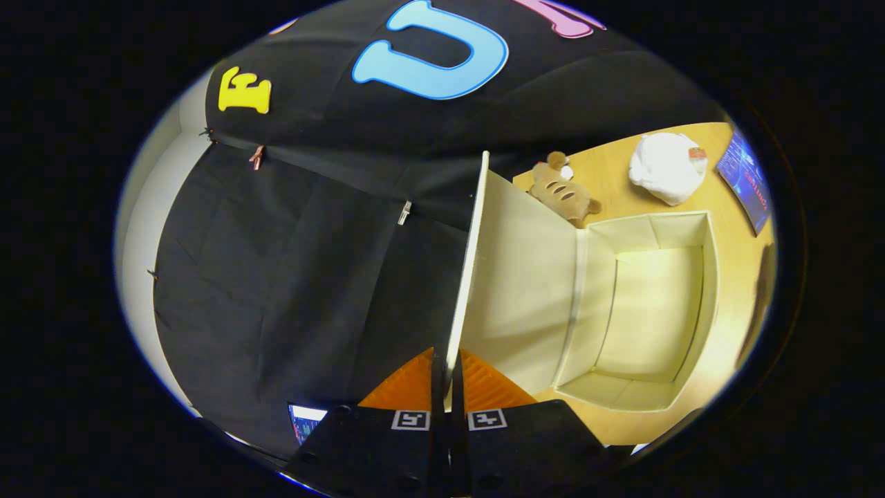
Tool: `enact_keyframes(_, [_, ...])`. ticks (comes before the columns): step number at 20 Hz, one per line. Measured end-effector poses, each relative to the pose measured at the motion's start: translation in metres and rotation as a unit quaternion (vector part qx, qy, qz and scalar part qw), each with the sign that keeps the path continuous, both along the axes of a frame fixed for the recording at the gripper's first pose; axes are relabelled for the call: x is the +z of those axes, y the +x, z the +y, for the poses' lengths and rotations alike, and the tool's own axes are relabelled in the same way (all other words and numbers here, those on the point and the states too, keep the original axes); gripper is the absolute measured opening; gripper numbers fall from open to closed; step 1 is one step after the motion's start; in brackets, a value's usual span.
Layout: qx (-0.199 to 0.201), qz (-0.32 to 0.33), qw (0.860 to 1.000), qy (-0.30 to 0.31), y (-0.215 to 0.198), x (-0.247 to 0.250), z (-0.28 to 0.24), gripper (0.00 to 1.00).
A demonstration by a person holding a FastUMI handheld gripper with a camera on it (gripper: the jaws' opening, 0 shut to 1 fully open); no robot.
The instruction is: Open the storage box then place both shoes into the box .Put the left shoe in first, then the right shoe, with the right side of both shoes facing outward in a uniform manner.
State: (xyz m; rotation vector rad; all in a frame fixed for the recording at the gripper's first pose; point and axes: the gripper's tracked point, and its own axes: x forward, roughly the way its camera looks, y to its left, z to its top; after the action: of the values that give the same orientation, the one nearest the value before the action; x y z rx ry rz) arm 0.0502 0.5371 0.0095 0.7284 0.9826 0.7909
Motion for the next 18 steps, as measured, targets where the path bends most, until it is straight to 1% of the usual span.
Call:
enact_keyframes(3, [0.001, 0.009, 1.0, -0.011, 0.002, -0.014, 0.036, 0.05])
enact_keyframes(6, [0.0, 0.019, 1.0, -0.02, 0.005, -0.035, 0.058, 0.05])
enact_keyframes(10, [-0.008, 0.051, 0.999, -0.007, 0.01, -0.057, 0.081, 0.05])
enact_keyframes(12, [-0.004, 0.063, 0.998, -0.007, 0.006, -0.07, 0.09, 0.05])
enact_keyframes(16, [0.004, 0.055, 0.998, -0.015, 0.007, -0.095, 0.104, 0.05])
enact_keyframes(18, [0.003, 0.055, 0.998, -0.025, 0.011, -0.109, 0.111, 0.07])
